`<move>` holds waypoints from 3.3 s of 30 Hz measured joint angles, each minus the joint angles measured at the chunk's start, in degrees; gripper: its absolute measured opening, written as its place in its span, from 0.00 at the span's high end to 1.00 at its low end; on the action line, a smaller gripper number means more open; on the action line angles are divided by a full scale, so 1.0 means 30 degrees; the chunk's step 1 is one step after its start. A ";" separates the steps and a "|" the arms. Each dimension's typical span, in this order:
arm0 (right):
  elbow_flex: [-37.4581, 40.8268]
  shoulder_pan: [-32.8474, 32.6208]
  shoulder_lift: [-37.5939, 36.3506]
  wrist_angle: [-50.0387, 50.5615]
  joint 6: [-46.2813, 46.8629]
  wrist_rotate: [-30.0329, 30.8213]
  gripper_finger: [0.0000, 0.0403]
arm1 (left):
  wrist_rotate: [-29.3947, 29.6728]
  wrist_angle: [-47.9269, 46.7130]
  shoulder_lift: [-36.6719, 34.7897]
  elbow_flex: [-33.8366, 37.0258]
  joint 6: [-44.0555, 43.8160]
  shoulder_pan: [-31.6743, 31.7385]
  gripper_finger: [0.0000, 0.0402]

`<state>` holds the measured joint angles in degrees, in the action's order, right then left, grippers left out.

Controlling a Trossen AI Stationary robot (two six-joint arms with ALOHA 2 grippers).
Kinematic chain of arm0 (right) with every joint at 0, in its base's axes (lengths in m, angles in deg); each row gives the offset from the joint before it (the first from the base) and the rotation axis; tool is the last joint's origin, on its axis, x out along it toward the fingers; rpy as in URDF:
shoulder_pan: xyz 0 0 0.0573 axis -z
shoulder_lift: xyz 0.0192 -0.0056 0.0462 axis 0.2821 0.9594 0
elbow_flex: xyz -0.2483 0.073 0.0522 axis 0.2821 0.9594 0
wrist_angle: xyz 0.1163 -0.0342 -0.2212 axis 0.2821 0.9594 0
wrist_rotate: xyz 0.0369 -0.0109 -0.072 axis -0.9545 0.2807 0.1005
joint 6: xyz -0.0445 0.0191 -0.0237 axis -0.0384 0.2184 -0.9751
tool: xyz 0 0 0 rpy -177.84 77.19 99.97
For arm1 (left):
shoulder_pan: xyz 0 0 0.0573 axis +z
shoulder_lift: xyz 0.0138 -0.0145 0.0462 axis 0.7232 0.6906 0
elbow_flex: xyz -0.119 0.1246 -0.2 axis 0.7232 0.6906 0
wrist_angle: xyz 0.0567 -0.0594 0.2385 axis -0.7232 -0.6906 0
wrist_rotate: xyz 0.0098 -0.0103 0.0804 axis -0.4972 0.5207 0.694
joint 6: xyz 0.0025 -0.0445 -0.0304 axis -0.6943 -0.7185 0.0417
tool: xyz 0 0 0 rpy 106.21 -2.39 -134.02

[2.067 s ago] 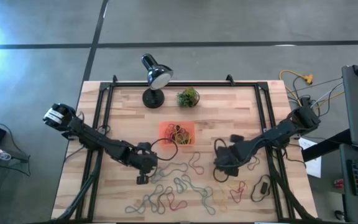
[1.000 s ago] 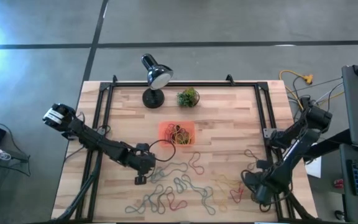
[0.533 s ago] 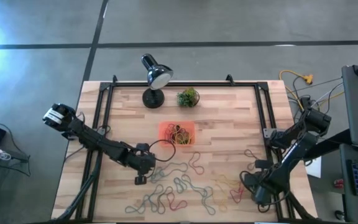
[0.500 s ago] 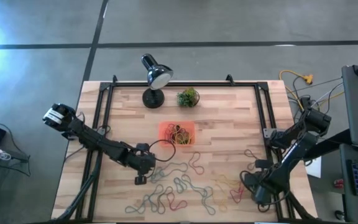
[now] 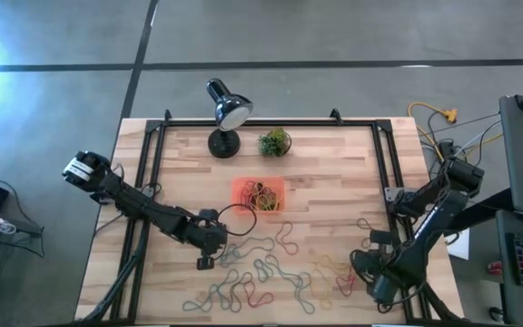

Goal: Pick and place rubber bands into bin
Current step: Put the black rubberband into the orange bin, then put the blue rubberbands into the orange bin

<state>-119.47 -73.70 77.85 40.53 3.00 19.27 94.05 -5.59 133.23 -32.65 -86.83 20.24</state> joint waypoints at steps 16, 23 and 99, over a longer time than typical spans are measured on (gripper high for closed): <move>-0.7429 0.3730 -0.0010 0.2641 -0.8719 1.2333 0.98 | 0.0004 -0.0001 0.0000 0.0000 0.0018 0.0000 0.86; -0.7468 0.7490 -0.0015 -0.1987 -1.6920 1.4279 0.98 | 0.0004 -0.0007 0.0000 0.0000 0.0031 0.0000 0.86; -0.9017 1.1991 0.4670 -0.5399 -1.9209 0.1601 0.72 | -0.1360 0.1716 0.0650 -0.0135 -0.0521 -0.0058 0.86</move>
<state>-146.52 -37.72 91.86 24.33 -54.63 24.08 89.97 -0.44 135.18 -33.06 -88.39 20.06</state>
